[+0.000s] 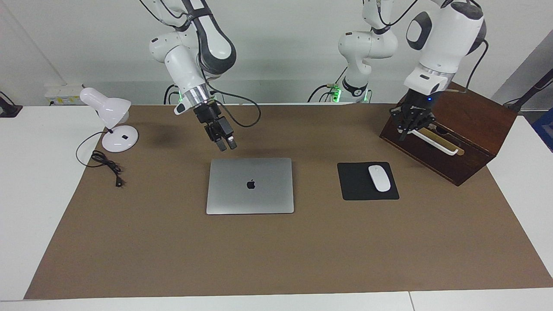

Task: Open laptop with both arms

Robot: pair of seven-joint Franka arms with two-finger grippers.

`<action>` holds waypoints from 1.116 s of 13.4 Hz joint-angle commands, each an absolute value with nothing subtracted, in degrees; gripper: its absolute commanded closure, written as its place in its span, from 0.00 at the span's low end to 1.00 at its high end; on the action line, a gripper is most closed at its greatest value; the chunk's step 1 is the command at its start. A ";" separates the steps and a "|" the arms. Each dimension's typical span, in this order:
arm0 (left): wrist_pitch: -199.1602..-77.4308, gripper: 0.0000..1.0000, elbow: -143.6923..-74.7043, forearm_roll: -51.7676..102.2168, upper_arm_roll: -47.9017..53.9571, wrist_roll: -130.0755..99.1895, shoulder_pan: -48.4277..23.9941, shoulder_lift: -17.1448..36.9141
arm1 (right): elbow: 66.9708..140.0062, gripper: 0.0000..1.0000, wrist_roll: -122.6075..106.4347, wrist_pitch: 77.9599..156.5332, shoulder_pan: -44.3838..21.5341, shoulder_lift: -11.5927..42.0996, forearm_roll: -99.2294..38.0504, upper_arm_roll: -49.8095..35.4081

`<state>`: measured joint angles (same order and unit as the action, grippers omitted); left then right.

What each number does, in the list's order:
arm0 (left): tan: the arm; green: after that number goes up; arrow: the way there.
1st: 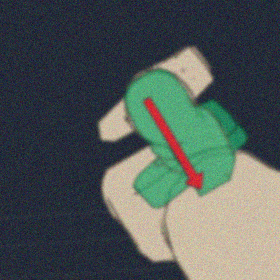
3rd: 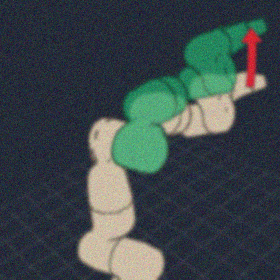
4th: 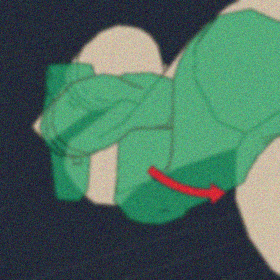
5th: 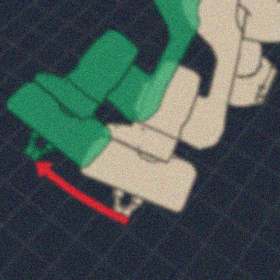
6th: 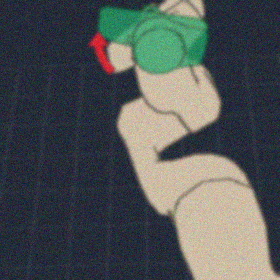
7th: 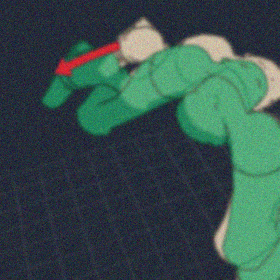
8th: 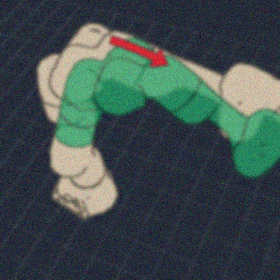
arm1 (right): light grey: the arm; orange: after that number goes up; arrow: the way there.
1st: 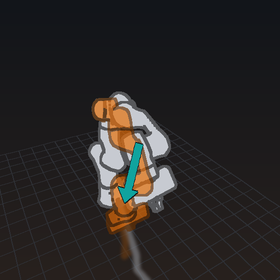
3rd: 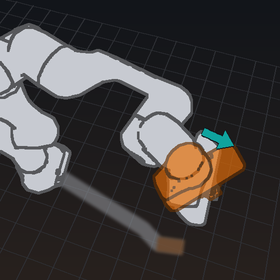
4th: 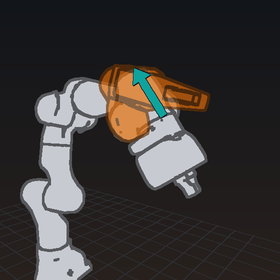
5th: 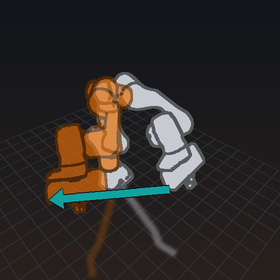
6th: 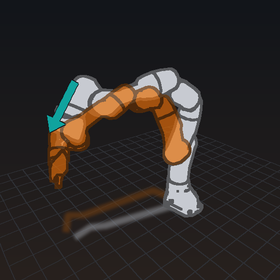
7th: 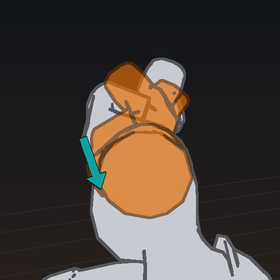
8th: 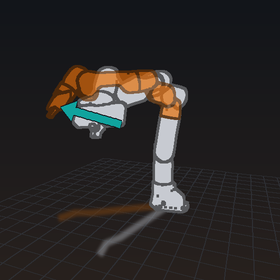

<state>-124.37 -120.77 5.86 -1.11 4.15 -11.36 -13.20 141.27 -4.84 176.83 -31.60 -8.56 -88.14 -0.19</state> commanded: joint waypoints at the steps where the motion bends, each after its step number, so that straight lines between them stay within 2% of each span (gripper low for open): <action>1: -135.84 1.00 -134.87 7.03 -1.93 5.54 -16.33 -21.60 | 140.98 0.00 -4.48 180.07 -34.61 -4.94 -94.37 0.18; 4: -145.52 1.00 -142.89 7.03 -2.02 5.54 -20.81 -25.04 | 140.71 0.00 -4.57 181.93 -36.21 -2.46 -97.81 0.18; 10: -166.08 1.00 -154.23 7.03 -2.02 5.63 -30.13 -25.05 | 140.01 0.00 -4.66 181.76 -35.51 -1.32 -100.46 0.26; 13: -175.74 1.00 -157.32 7.03 -2.11 5.71 -33.91 -21.03 | 139.92 0.00 -4.66 181.23 -34.28 -1.05 -100.55 0.26; 15: -185.66 1.00 -157.76 7.12 -2.11 5.80 -37.42 -13.93 | 140.01 0.00 -4.66 181.32 -34.28 -0.10 -100.55 0.26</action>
